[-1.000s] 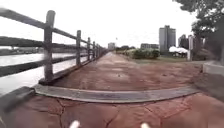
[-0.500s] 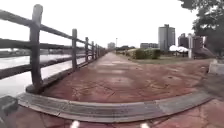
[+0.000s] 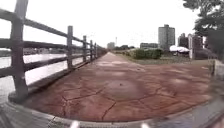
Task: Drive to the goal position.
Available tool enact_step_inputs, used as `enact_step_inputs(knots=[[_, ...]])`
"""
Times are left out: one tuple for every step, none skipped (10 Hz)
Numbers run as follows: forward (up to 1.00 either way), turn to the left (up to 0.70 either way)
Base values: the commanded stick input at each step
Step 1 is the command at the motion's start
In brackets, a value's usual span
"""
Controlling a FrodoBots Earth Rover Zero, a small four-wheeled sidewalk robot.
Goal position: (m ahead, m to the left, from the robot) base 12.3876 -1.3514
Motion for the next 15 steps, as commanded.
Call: enact_step_inputs(knots=[[0.7, 0.0], [0.7, 0.0], [0.7, 0.0], [0.7, 0.0], [0.7, 0.0], [0.7, 0.0], [0.7, 0.0], [0.7, 0.0], [0.7, 0.0], [0.7, 0.0], [0.7, 0.0], [0.7, 0.0], [0.7, 0.0], [0.7, 0.0], [0.7, 0.0]])
